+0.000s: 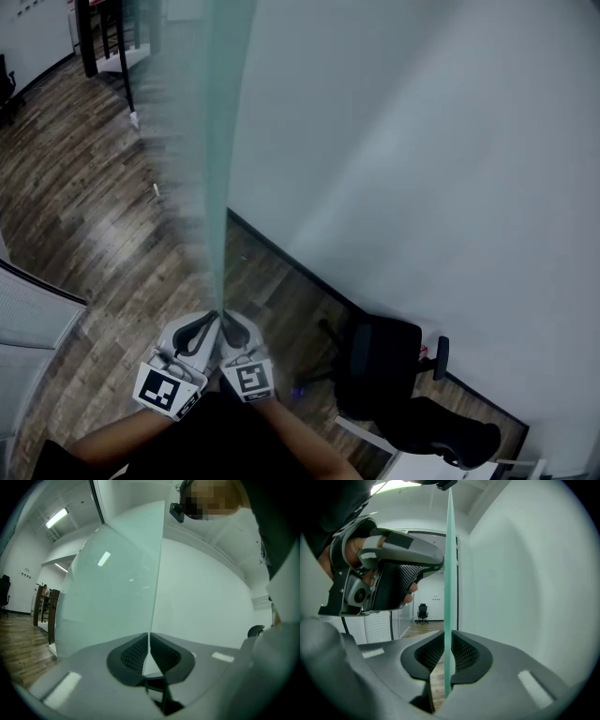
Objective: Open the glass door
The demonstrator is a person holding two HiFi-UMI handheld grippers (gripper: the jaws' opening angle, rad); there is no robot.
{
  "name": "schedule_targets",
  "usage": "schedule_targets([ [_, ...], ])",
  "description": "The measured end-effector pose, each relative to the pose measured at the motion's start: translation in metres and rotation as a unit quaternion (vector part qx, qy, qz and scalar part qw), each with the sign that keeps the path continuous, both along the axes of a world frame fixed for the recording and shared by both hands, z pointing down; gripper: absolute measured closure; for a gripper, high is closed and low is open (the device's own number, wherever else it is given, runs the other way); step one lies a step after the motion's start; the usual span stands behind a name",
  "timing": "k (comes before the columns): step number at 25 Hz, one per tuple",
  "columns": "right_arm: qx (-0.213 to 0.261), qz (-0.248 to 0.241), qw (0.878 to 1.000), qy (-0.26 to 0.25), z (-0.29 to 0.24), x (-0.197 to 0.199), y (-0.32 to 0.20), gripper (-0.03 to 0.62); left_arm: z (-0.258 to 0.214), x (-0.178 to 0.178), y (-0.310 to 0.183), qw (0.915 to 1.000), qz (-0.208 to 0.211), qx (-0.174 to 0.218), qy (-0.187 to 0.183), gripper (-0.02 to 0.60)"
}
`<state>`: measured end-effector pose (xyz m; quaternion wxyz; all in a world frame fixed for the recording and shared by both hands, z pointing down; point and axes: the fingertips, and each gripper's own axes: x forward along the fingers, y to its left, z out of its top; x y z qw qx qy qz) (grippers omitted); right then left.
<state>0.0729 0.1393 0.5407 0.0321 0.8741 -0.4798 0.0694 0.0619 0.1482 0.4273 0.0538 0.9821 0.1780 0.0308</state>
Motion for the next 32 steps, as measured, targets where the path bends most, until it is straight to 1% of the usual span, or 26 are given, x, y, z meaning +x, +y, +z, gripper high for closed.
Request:
schedule_targets([
  [3, 0.006, 0.009, 1.000, 0.007, 0.000, 0.016, 0.013, 0.548, 0.002, 0.011, 0.007, 1.0000, -0.001, -0.005, 0.001, 0.580],
  [6, 0.012, 0.014, 1.000, 0.011, -0.001, 0.030, 0.026, 0.548, 0.003, 0.020, 0.015, 0.9999, -0.001, -0.005, 0.009, 0.581],
  [10, 0.026, 0.022, 0.999, 0.026, -0.008, 0.050, 0.038, 0.548, 0.007, 0.036, 0.016, 0.9998, -0.014, -0.008, 0.010, 0.581],
  [14, 0.032, 0.031, 0.999, 0.017, -0.001, 0.066, 0.053, 0.546, 0.014, 0.047, 0.015, 0.9995, -0.028, -0.013, 0.002, 0.581],
  [19, 0.038, 0.036, 0.998, 0.022, -0.010, 0.089, 0.066, 0.545, 0.019, 0.053, 0.015, 0.9985, -0.050, -0.019, -0.004, 0.581],
  [23, 0.047, 0.047, 0.998, 0.004, -0.008, 0.109, 0.079, 0.543, 0.022, 0.055, 0.016, 0.9975, -0.065, -0.027, -0.010, 0.581],
  [28, 0.040, 0.066, 0.997, -0.009, 0.005, 0.128, 0.094, 0.539, 0.024, 0.058, 0.015, 0.9973, -0.065, -0.031, -0.013, 0.581],
  [32, 0.041, 0.076, 0.996, -0.007, 0.004, 0.141, 0.101, 0.534, 0.023, 0.065, 0.022, 0.9983, -0.049, -0.028, -0.009, 0.581],
])
